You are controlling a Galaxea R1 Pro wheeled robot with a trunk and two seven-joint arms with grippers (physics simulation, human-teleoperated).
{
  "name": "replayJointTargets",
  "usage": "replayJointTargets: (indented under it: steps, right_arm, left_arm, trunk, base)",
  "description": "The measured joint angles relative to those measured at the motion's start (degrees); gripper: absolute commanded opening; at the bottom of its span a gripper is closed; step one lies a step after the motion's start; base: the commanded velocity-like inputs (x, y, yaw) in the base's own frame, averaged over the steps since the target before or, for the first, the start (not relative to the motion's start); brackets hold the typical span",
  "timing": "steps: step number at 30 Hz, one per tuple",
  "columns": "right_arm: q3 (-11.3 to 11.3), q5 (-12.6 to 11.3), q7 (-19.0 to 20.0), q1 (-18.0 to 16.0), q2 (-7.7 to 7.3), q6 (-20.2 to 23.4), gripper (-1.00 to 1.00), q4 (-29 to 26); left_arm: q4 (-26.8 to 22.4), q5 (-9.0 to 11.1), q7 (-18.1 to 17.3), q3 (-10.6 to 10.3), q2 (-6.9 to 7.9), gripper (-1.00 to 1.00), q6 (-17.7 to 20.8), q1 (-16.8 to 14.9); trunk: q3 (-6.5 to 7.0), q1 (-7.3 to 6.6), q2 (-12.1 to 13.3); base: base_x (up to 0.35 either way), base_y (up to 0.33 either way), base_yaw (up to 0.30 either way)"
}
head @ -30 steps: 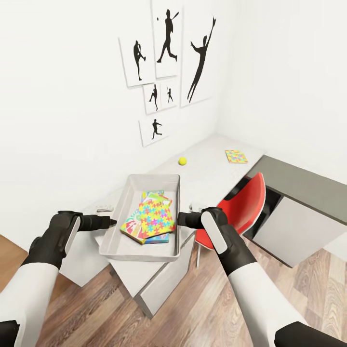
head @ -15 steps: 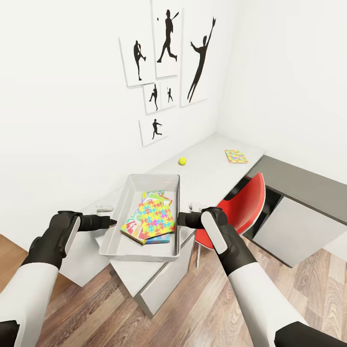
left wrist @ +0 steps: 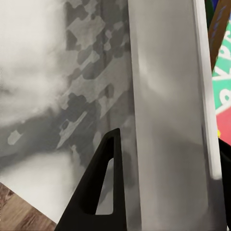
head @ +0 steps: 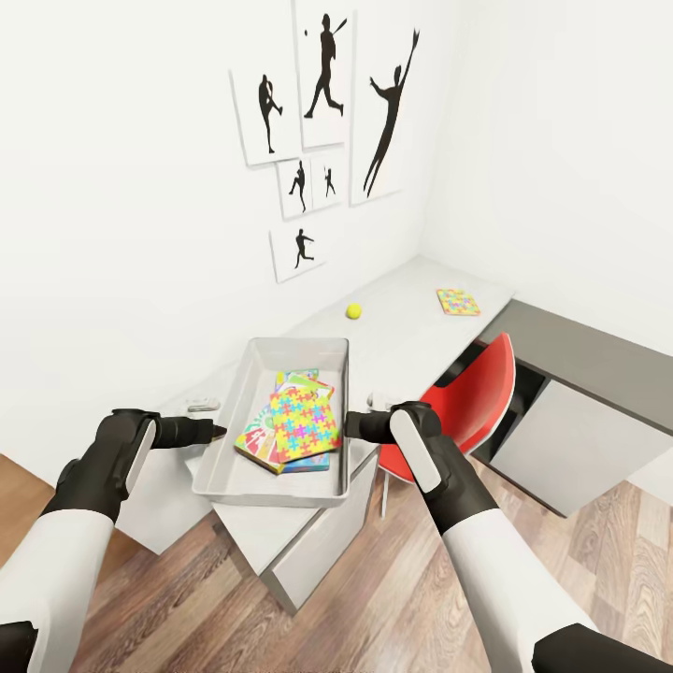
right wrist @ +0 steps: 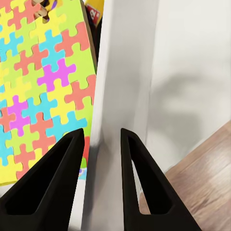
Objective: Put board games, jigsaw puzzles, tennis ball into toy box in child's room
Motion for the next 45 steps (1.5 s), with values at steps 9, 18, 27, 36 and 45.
replayJointTargets:
  steps: [9,18,27,36,45]
  right_arm:
    - [-0.07,-0.62,0.02,-0.02,0.0,-0.16,-1.0,-0.03]
    - [-0.08,0.07,-0.03,0.0,0.0,-0.09,1.0,-0.01]
    - [-0.08,0.18,-0.03,-0.01,0.0,-0.1,1.0,-0.01]
    - [-0.08,0.1,-0.04,-0.01,0.0,-0.11,1.0,-0.07]
    - [-0.08,0.09,-0.03,-0.01,0.0,-0.08,1.0,-0.49]
  left_arm:
    - [0.0,-0.06,0.0,0.0,0.0,-1.0,-0.02,0.0]
    - [0.01,-0.89,0.09,0.0,0.02,1.0,-0.26,0.01]
    - [0.01,-0.89,0.08,0.0,0.02,1.0,-0.26,0.01]
    - [0.01,-0.82,0.08,0.14,0.06,1.0,-0.19,0.01]
    - [-0.43,-0.69,-0.05,0.59,0.22,1.0,0.94,0.01]
  trunk:
    - [-0.58,0.0,-0.01]
    - [-0.74,0.0,0.0]
    - [-0.74,0.0,0.0]
    - [-0.7,0.0,0.0]
    - [-0.08,-0.01,-0.01]
  base:
    - [0.0,0.0,0.0]
    - [0.0,0.0,0.0]
    - [0.0,0.0,0.0]
    - [0.0,0.0,0.0]
    - [0.0,0.0,0.0]
